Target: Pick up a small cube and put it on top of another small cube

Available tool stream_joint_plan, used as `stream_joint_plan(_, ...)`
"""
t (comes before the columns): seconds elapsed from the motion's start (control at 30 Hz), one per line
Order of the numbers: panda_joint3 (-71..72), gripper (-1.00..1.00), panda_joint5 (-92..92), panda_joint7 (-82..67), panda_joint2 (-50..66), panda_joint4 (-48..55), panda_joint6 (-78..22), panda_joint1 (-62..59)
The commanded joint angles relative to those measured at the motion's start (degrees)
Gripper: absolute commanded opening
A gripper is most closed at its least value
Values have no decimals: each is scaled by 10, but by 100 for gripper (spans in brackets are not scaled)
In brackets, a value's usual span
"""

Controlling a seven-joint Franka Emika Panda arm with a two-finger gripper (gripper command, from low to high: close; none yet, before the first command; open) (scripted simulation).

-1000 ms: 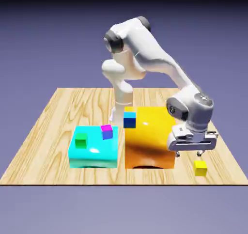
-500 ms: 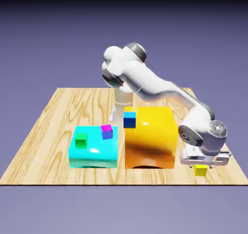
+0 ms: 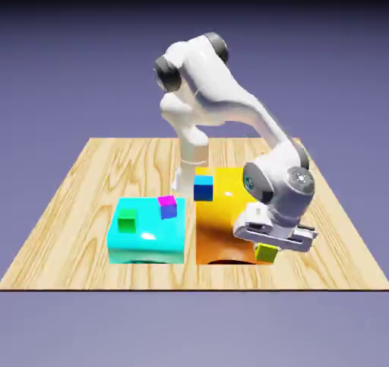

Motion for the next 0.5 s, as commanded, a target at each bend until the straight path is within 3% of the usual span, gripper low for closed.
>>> stream_joint_plan(0.0, -16, -100, 7, -9, -21, -12, 1, -2)
stream_joint_plan(0.47, -245, -100, 154, -134, -312, -202, 15, -18)
